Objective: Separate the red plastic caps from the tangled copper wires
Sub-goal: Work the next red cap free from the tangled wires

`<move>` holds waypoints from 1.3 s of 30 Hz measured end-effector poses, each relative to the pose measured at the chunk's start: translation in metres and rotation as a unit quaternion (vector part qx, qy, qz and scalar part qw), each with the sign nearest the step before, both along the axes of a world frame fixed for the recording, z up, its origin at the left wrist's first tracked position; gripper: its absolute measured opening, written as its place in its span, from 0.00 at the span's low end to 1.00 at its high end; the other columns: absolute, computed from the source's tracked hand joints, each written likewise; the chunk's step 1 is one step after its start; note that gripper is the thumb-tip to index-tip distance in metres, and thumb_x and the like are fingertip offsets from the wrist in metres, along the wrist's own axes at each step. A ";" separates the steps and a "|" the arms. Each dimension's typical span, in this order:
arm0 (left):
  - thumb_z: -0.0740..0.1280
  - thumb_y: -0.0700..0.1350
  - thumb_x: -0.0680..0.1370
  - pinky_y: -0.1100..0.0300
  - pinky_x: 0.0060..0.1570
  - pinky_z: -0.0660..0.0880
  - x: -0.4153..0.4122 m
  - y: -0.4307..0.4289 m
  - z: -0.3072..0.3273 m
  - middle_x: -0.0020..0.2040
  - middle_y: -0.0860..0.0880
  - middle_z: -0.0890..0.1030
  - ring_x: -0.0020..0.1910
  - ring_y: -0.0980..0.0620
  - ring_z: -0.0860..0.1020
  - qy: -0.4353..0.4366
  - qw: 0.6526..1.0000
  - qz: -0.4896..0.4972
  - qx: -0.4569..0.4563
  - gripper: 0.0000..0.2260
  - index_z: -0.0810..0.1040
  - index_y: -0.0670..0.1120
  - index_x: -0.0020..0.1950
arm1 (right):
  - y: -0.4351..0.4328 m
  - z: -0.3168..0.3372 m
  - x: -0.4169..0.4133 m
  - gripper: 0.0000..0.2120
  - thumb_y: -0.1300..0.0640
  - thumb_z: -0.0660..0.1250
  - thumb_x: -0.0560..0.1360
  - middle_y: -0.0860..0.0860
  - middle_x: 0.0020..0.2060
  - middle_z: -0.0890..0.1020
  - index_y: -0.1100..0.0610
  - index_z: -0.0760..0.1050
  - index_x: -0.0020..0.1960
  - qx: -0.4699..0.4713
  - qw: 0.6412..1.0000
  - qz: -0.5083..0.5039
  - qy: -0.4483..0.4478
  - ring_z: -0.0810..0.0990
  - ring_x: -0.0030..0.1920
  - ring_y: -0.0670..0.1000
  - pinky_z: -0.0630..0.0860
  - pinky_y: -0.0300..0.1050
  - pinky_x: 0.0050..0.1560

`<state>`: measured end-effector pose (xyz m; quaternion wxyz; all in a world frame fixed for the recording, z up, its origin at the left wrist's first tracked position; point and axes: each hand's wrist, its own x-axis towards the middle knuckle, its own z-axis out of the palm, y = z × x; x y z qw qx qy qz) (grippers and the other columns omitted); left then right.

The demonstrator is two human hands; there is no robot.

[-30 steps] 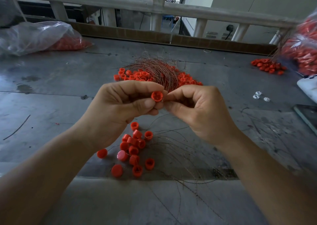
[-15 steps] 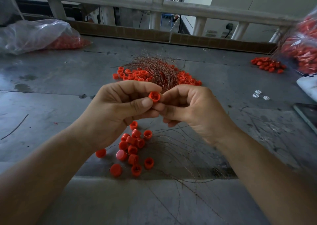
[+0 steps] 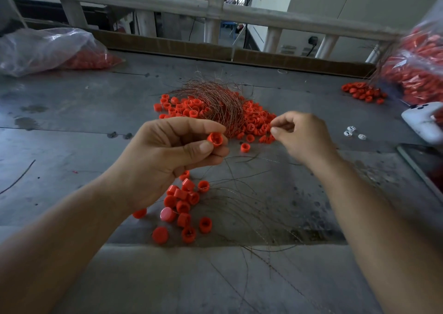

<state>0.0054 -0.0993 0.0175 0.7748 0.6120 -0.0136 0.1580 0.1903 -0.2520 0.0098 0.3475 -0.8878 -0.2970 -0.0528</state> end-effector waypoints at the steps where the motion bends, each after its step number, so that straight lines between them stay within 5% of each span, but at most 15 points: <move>1: 0.69 0.40 0.63 0.64 0.40 0.78 0.000 0.000 0.000 0.40 0.47 0.84 0.41 0.52 0.83 0.000 1.000 0.001 0.000 0.11 0.85 0.46 0.44 | 0.000 -0.004 0.003 0.05 0.60 0.67 0.73 0.44 0.37 0.78 0.54 0.80 0.48 -0.020 1.000 -0.003 -0.006 0.75 0.38 0.42 0.68 0.33 0.41; 9: 0.70 0.41 0.62 0.64 0.40 0.78 0.000 0.000 0.001 0.40 0.47 0.84 0.41 0.52 0.83 -0.002 1.000 -0.002 0.001 0.11 0.85 0.47 0.43 | 0.001 -0.011 0.013 0.10 0.62 0.67 0.73 0.53 0.51 0.78 0.55 0.79 0.54 -0.086 0.995 -0.024 -0.039 0.76 0.46 0.50 0.67 0.36 0.48; 15: 0.69 0.41 0.62 0.64 0.39 0.78 0.000 -0.001 0.002 0.40 0.47 0.84 0.40 0.52 0.83 0.002 1.000 0.004 0.004 0.11 0.85 0.46 0.43 | 0.001 -0.011 0.013 0.06 0.60 0.67 0.73 0.53 0.48 0.78 0.57 0.78 0.51 -0.128 0.991 -0.019 -0.038 0.76 0.50 0.53 0.66 0.39 0.46; 19: 0.67 0.38 0.65 0.64 0.39 0.78 0.000 -0.001 0.002 0.40 0.47 0.84 0.40 0.52 0.83 0.009 1.000 0.012 0.012 0.11 0.85 0.46 0.43 | 0.001 -0.004 0.011 0.02 0.58 0.64 0.76 0.48 0.39 0.78 0.55 0.76 0.45 -0.038 0.999 -0.020 0.003 0.77 0.45 0.51 0.67 0.39 0.43; 23: 0.65 0.36 0.65 0.65 0.39 0.78 0.000 -0.002 0.003 0.39 0.47 0.84 0.39 0.52 0.83 0.013 1.000 0.017 0.019 0.12 0.85 0.46 0.43 | 0.002 0.006 -0.003 0.07 0.59 0.66 0.74 0.50 0.34 0.81 0.53 0.72 0.38 0.091 0.990 0.016 0.107 0.82 0.42 0.52 0.78 0.54 0.50; 27: 0.65 0.35 0.65 0.65 0.39 0.78 0.000 -0.002 0.004 0.39 0.47 0.84 0.39 0.52 0.83 0.017 0.999 0.020 0.021 0.12 0.85 0.45 0.43 | 0.005 0.009 -0.015 0.09 0.60 0.72 0.69 0.52 0.33 0.82 0.53 0.72 0.35 0.107 0.989 0.033 0.092 0.82 0.39 0.54 0.78 0.56 0.47; 34: 0.66 0.36 0.64 0.65 0.39 0.78 0.000 -0.004 0.004 0.38 0.48 0.84 0.39 0.53 0.83 0.024 0.999 0.023 0.041 0.13 0.85 0.48 0.42 | 0.007 0.017 -0.035 0.11 0.64 0.73 0.67 0.44 0.33 0.78 0.50 0.76 0.39 0.128 0.975 0.143 0.112 0.76 0.31 0.38 0.74 0.30 0.37; 39: 0.66 0.38 0.64 0.66 0.39 0.78 0.001 -0.004 0.003 0.39 0.48 0.84 0.40 0.53 0.83 0.031 0.997 0.029 0.058 0.13 0.85 0.49 0.43 | 0.011 0.022 -0.052 0.12 0.63 0.74 0.66 0.51 0.35 0.81 0.51 0.73 0.40 0.145 0.963 0.184 0.135 0.82 0.38 0.55 0.80 0.49 0.43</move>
